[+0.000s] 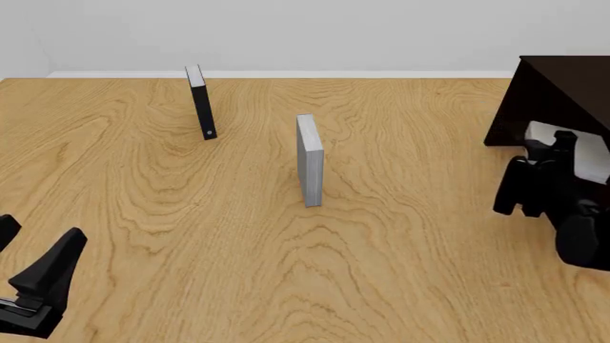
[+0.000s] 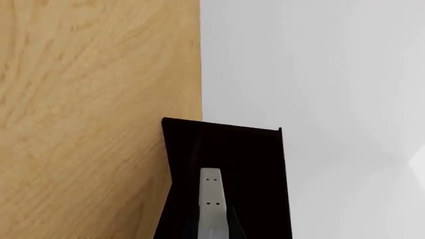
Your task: Pick up the book on the right and place it on the cabinet shelf.
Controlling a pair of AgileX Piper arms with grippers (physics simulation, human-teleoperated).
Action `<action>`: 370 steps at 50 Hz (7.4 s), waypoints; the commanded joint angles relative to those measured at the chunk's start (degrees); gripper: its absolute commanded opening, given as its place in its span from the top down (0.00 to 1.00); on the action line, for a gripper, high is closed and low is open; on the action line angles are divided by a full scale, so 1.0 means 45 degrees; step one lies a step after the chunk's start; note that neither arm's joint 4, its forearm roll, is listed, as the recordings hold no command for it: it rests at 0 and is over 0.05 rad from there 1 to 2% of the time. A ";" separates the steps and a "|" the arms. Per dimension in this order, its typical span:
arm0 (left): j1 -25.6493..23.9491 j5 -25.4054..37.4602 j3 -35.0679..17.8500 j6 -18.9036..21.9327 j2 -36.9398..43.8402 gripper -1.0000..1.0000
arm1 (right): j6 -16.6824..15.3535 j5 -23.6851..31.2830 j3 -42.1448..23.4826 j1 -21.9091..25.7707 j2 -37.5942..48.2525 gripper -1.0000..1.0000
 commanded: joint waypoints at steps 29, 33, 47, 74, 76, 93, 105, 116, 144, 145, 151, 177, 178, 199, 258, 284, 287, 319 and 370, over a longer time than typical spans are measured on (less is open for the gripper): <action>-0.0014 -0.0087 0.0013 0.0097 0.0104 0.00 | 0.0767 0.0167 -0.0292 -0.0352 0.0627 1.00; -0.0020 -0.0151 0.0021 0.0086 0.0169 0.00 | 0.0862 0.0306 -0.0281 -0.0333 0.0630 1.00; -0.0039 -0.0077 0.0018 0.0084 0.0097 0.00 | 0.1358 0.0987 -0.0312 -0.0194 0.0454 1.00; -0.0032 0.0001 0.0019 0.0018 0.0026 0.00 | 0.2020 0.2011 -0.0362 -0.0228 0.0433 0.00; -0.0034 -0.0002 0.0022 0.0016 0.0034 0.00 | 0.2034 0.2046 -0.0379 -0.0221 0.0414 0.00; -0.0067 0.0020 0.0027 -0.0004 0.0018 0.00 | 0.2059 0.2463 -0.0579 0.0061 0.0022 0.00; -0.0078 -0.0048 0.0006 -0.0003 0.0074 0.00 | 0.2088 0.2790 -0.0771 0.0564 -0.0156 0.00; -0.0066 -0.0053 -0.0021 0.0004 0.0060 0.00 | 0.2235 0.3040 -0.1051 0.0776 -0.0239 0.00; 0.0610 -0.1040 0.0086 0.0065 0.1425 0.00 | 0.2318 0.3051 -0.1125 0.0500 -0.0389 0.00; 0.0654 -0.1149 0.0086 0.0056 0.1531 0.00 | 0.2296 0.3018 -0.1113 0.0487 -0.0378 0.00; 0.0627 -0.1122 0.0086 0.0060 0.1540 0.00 | 0.2348 0.2983 -0.1108 0.0448 -0.0375 0.00; 0.0391 -0.0803 0.0067 -0.0153 0.1003 0.00 | 0.2419 0.2733 -0.0887 -0.0009 -0.0566 0.00; 0.0397 -0.0780 0.0067 -0.0143 0.0979 0.00 | 0.2418 0.2748 -0.0880 -0.0013 -0.0575 0.00; 0.0316 -0.0654 0.0053 -0.0169 0.0753 0.00 | 0.2506 0.2769 -0.0634 -0.0409 -0.0877 0.00; 0.0152 -0.0546 0.0041 -0.0047 0.0573 0.00 | 0.2708 0.2203 0.0700 -0.1651 -0.1551 0.00; 0.0117 -0.0599 0.0024 -0.0044 0.0628 0.00 | 0.2822 0.2284 0.1062 -0.2104 -0.1835 0.00; 0.0111 -0.0621 0.0031 -0.0038 0.0651 0.00 | 0.2811 0.2302 0.1073 -0.2151 -0.1847 0.00; 0.0077 -0.0533 0.0028 -0.0038 0.0542 0.00 | 0.2644 0.3030 0.0321 -0.0087 -0.2014 0.00; 0.0168 -0.0521 -0.0095 0.0048 0.0492 0.00 | 0.5632 0.8849 -0.2754 0.2680 -0.5793 0.00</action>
